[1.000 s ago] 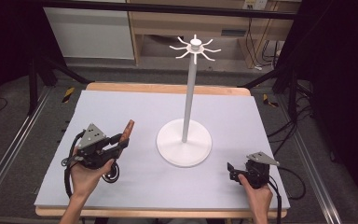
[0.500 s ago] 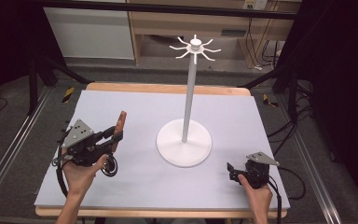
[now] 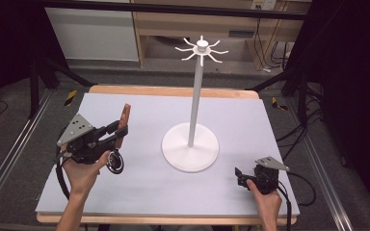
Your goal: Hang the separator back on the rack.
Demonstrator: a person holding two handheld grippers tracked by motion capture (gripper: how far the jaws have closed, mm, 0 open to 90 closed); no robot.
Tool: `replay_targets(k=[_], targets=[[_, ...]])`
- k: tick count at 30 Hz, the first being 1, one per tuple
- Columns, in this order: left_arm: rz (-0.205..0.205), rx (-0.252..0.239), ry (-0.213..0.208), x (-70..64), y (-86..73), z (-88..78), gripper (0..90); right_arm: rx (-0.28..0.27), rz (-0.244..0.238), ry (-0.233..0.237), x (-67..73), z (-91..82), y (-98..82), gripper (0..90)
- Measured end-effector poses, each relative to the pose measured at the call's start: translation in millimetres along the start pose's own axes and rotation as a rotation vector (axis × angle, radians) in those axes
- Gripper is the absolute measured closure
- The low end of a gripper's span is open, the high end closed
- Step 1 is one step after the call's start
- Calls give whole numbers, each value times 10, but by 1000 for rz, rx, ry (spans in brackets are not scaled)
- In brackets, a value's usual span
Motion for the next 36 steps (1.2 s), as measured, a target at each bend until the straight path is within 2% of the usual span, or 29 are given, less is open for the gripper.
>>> replay_targets(k=[6, 18, 27, 36], targets=[[1, -28, -7, -57, 157, 16, 675, 1, 3, -2, -1, -2, -1, 65], [-3, -55, -29, -130, 386, 61, 675, 6, 2, -5, -4, -3, -5, 65], [10, -75, -42, -193, 554, 55, 675, -6, 4, -9, -4, -13, 5, 66], [25, -71, -54, -297, 632, 106, 675, -10, 6, -7, -2, -11, 9, 66]])
Point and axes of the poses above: each handheld gripper's, and its own axes: z roughly forward along the jaws, y roughly out of its top, x roughly to its left, the point moved 10 cm from there along z, roughly forward along the jaws, and after that the axes turned 13 degrees about y, right-handed, at the moved point
